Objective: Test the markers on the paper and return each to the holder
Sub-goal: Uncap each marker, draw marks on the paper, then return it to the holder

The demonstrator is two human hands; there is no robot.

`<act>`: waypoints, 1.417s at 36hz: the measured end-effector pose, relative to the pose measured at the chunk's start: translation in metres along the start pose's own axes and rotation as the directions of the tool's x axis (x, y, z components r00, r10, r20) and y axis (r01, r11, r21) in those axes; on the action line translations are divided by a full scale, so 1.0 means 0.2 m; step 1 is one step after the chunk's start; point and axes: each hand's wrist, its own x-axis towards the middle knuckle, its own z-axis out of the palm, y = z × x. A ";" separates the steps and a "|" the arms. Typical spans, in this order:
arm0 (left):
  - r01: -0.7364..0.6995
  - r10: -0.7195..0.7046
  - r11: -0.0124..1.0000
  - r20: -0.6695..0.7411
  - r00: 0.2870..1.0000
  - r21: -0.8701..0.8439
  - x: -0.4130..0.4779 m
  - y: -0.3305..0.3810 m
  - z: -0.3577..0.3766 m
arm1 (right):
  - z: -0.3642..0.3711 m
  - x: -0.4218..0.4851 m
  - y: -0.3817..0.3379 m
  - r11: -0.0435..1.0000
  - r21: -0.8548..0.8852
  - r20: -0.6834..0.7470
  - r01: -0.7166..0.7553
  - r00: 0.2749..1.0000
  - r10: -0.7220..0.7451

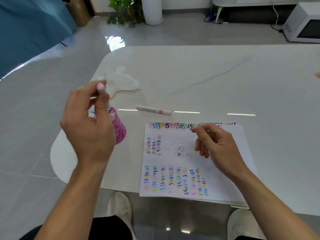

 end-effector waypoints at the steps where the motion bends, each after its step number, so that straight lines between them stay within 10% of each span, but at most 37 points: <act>1: 0.005 -0.005 1.000 0.004 1.000 0.007 0.00 -0.01 0.00 | 0.00 0.00 0.00 1.000 -0.001 -0.005 0.005 1.000 -0.005; 24: -0.010 -0.193 0.867 0.353 0.916 0.499 -0.07 -0.08 0.04 | -0.01 0.01 -0.02 1.000 0.006 -0.043 0.010 0.999 -0.009; 38: -0.310 0.185 0.907 0.393 0.901 0.284 -0.12 -0.07 0.13 | -0.03 0.02 0.00 1.000 0.011 -0.049 -0.006 0.999 0.006; 51: -0.183 -0.083 0.937 0.700 0.709 0.297 -0.28 -0.10 0.40 | -0.13 0.02 0.07 0.998 0.018 -0.079 -0.061 0.995 0.062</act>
